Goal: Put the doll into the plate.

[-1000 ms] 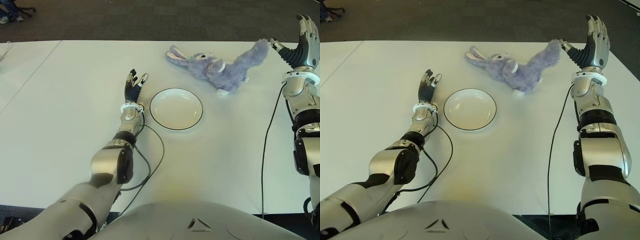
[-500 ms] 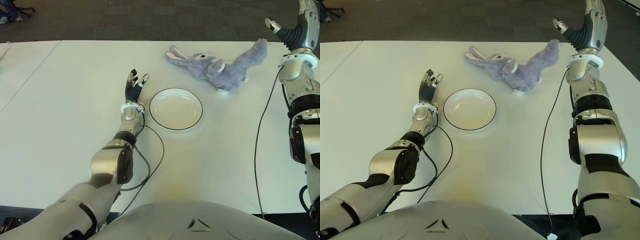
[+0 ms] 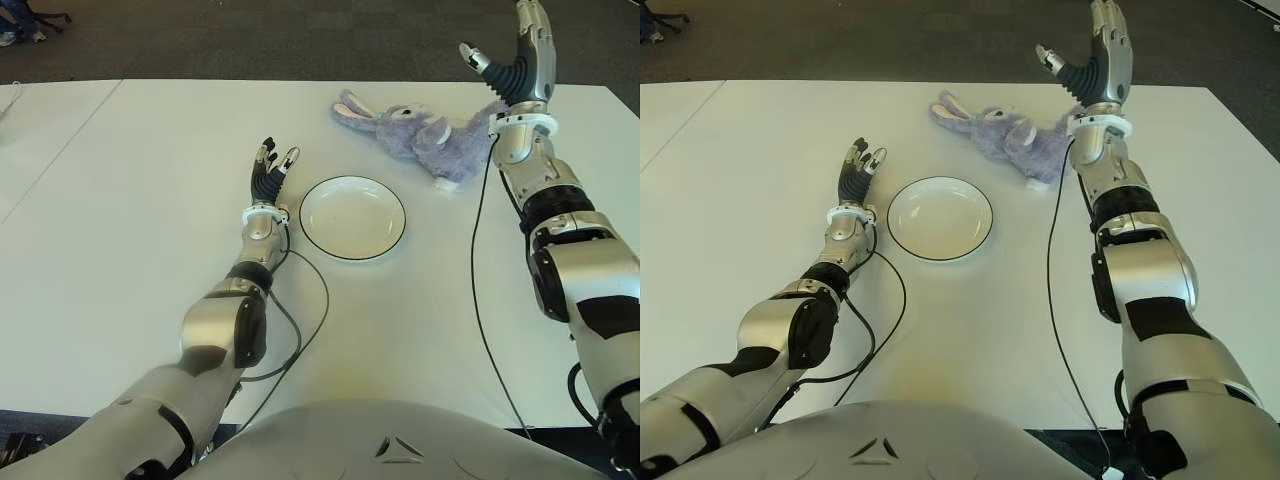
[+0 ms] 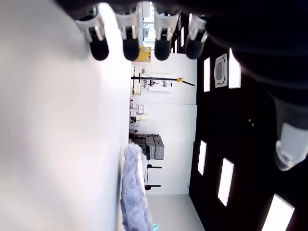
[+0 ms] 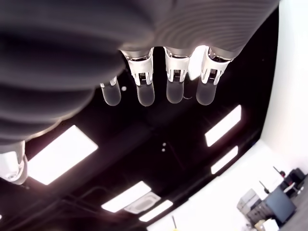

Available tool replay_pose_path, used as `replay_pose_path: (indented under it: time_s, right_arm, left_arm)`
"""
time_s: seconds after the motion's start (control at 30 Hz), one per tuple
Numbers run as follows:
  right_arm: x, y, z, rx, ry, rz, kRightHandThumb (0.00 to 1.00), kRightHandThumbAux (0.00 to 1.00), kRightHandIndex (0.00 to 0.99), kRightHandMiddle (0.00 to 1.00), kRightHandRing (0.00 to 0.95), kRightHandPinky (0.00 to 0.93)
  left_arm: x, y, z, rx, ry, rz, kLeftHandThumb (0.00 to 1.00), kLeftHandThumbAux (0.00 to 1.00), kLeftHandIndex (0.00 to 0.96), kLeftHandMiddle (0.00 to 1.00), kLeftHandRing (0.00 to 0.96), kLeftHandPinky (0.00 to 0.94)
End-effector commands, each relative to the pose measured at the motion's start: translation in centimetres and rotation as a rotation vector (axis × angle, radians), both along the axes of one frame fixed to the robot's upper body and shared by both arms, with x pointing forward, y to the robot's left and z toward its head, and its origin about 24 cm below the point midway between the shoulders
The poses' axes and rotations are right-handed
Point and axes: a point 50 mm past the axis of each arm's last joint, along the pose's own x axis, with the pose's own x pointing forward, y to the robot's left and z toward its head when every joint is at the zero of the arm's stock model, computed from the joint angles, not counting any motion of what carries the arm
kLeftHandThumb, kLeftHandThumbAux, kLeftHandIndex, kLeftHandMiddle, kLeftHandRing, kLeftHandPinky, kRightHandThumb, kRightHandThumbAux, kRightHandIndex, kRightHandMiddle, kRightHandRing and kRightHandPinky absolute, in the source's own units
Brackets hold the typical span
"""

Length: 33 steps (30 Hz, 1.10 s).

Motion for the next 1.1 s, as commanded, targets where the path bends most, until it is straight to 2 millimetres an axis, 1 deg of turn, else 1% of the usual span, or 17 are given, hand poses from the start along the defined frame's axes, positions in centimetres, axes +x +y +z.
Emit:
replay_pose_path:
  time_s: [0.03, 0.2, 0.3, 0.43, 0.5, 0.53, 0.57, 0.7, 0.77, 0.83, 0.93, 1.1]
  right_arm:
    - [-0.4, 0.8, -2.4, 0.014, 0.040, 0.029, 0.292, 0.403, 0.000, 0.000, 0.000, 0.000]
    - [-0.5, 1.5, -3.5, 0.048, 0.077, 0.038, 0.308, 0.413, 0.000, 0.000, 0.000, 0.000]
    - [-0.5, 2.2, -4.2, 0.064, 0.089, 0.041, 0.329, 0.434, 0.000, 0.000, 0.000, 0.000]
    - [-0.7, 3.4, -5.4, 0.093, 0.115, 0.051, 0.344, 0.446, 0.000, 0.000, 0.000, 0.000]
    - [-0.8, 3.9, -6.1, 0.120, 0.134, 0.058, 0.358, 0.455, 0.000, 0.000, 0.000, 0.061]
    - [-0.9, 4.0, -6.3, 0.132, 0.145, 0.060, 0.359, 0.456, 0.000, 0.000, 0.000, 0.066]
    - [-0.9, 4.0, -6.5, 0.146, 0.160, 0.061, 0.363, 0.460, 0.000, 0.000, 0.000, 0.085]
    - [-1.0, 4.0, -7.2, 0.187, 0.194, 0.058, 0.366, 0.465, 0.000, 0.000, 0.000, 0.050]
    - [-1.2, 3.6, -8.0, 0.210, 0.223, 0.045, 0.364, 0.471, 0.000, 0.000, 0.000, 0.041]
    - [-1.3, 3.5, -8.3, 0.219, 0.236, 0.040, 0.364, 0.473, 0.000, 0.000, 0.000, 0.039]
    - [-1.6, 2.8, -9.1, 0.244, 0.272, 0.016, 0.376, 0.490, 0.000, 0.000, 0.000, 0.016]
    - [-1.6, 2.3, -9.1, 0.247, 0.272, 0.008, 0.398, 0.498, 0.000, 0.000, 0.000, 0.038]
  left_arm:
    - [-6.6, -0.6, -8.2, -0.034, 0.444, -0.008, 0.000, 0.521, 0.000, 0.063, 0.052, 0.010]
    - [-6.6, -0.5, -8.2, -0.021, 0.445, -0.011, 0.000, 0.540, 0.000, 0.058, 0.054, 0.037]
    - [-6.5, -0.5, -8.1, -0.022, 0.442, -0.013, 0.000, 0.562, 0.000, 0.056, 0.055, 0.022]
    - [-6.5, -0.4, -8.1, -0.022, 0.443, -0.014, 0.000, 0.569, 0.000, 0.058, 0.057, 0.025]
    - [-6.5, -0.3, -8.1, -0.018, 0.444, -0.016, 0.000, 0.568, 0.000, 0.057, 0.058, 0.029]
    - [-6.5, -0.3, -8.1, -0.015, 0.445, -0.017, 0.000, 0.568, 0.000, 0.057, 0.058, 0.029]
    - [-6.5, -0.3, -8.1, -0.013, 0.445, -0.017, 0.000, 0.568, 0.000, 0.056, 0.057, 0.030]
    - [-6.5, -0.3, -8.2, -0.010, 0.444, -0.018, 0.000, 0.568, 0.000, 0.058, 0.060, 0.028]
    - [-6.6, -0.2, -8.2, -0.013, 0.442, -0.016, 0.000, 0.564, 0.000, 0.060, 0.061, 0.013]
    - [-6.6, -0.2, -8.2, -0.014, 0.442, -0.015, 0.000, 0.562, 0.000, 0.061, 0.061, 0.008]
    - [-6.7, -0.2, -8.2, -0.024, 0.438, -0.003, 0.000, 0.531, 0.000, 0.065, 0.061, 0.010]
    - [-6.5, -0.4, -8.0, -0.014, 0.430, 0.001, 0.000, 0.508, 0.000, 0.071, 0.064, 0.014]
